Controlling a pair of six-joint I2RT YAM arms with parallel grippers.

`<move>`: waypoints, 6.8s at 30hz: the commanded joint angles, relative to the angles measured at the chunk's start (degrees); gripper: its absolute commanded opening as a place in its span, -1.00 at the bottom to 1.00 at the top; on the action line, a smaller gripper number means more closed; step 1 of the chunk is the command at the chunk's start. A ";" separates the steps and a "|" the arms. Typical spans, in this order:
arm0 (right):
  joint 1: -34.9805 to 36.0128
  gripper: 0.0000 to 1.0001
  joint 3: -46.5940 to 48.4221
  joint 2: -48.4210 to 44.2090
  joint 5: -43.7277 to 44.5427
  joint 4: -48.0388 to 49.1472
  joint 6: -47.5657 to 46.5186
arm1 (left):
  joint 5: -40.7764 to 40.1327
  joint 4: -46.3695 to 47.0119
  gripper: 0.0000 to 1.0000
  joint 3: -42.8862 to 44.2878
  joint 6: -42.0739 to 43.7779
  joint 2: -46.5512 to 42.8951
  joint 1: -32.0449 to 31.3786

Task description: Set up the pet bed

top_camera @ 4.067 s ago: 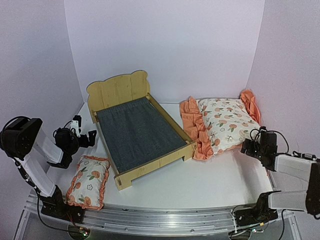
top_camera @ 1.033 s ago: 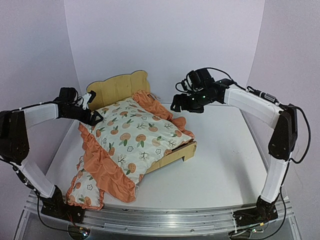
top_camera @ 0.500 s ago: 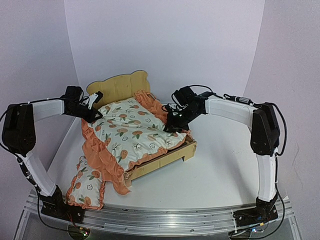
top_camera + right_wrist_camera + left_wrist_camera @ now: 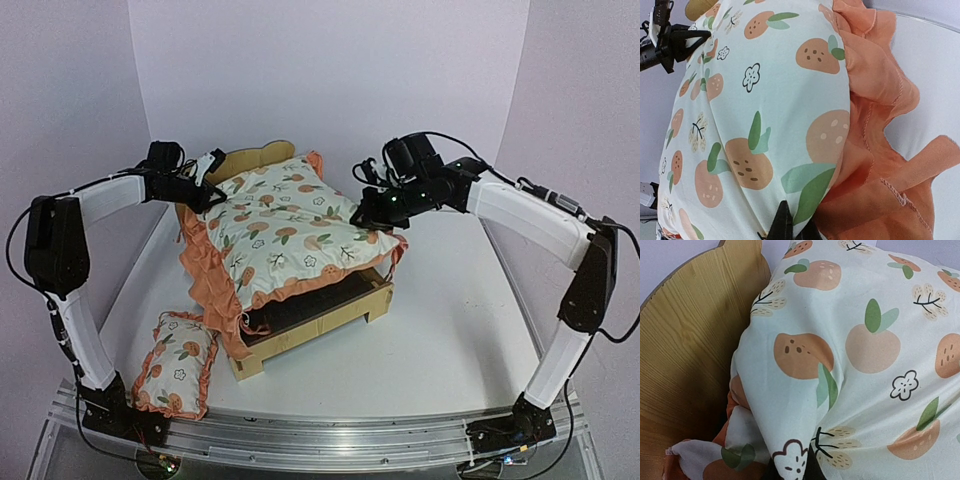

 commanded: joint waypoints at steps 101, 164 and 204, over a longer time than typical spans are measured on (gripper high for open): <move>-16.45 -0.09 -42.69 -9.56 -6.39 39.40 -5.54 | -13.83 -2.19 -1.00 22.30 -3.44 8.22 -32.33; -7.91 -1.00 -42.95 -12.91 -10.38 48.32 -4.34 | -13.30 -1.22 -1.00 23.14 -4.87 8.66 -32.29; -7.41 -1.00 -37.19 -11.31 -9.35 44.50 -6.02 | -13.01 -1.15 -1.00 22.70 -4.63 8.55 -32.02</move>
